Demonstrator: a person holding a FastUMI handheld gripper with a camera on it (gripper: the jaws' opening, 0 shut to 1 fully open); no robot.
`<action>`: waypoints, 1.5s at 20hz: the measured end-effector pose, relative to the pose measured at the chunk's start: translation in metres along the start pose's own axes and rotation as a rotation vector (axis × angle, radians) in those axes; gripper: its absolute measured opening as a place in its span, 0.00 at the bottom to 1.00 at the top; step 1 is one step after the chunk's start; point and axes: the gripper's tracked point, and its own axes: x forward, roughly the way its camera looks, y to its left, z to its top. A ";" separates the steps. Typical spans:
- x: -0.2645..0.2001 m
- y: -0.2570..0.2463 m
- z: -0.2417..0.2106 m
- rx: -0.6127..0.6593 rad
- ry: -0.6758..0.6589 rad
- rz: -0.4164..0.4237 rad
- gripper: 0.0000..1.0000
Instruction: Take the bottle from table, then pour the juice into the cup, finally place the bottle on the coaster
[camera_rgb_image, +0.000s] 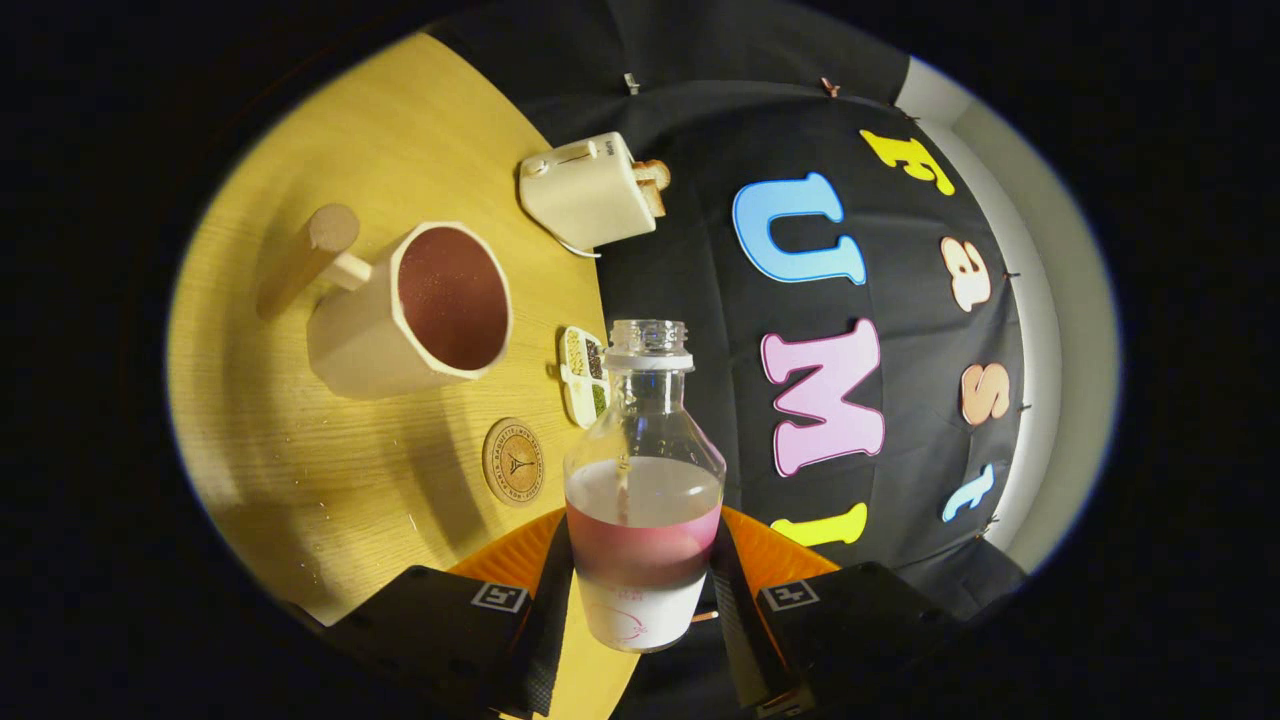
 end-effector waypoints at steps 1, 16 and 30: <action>0.001 0.002 0.000 -0.026 0.004 0.008 0.69; 0.012 0.014 0.007 -0.286 0.005 0.027 0.69; 0.014 0.012 0.001 -0.372 0.016 0.028 0.69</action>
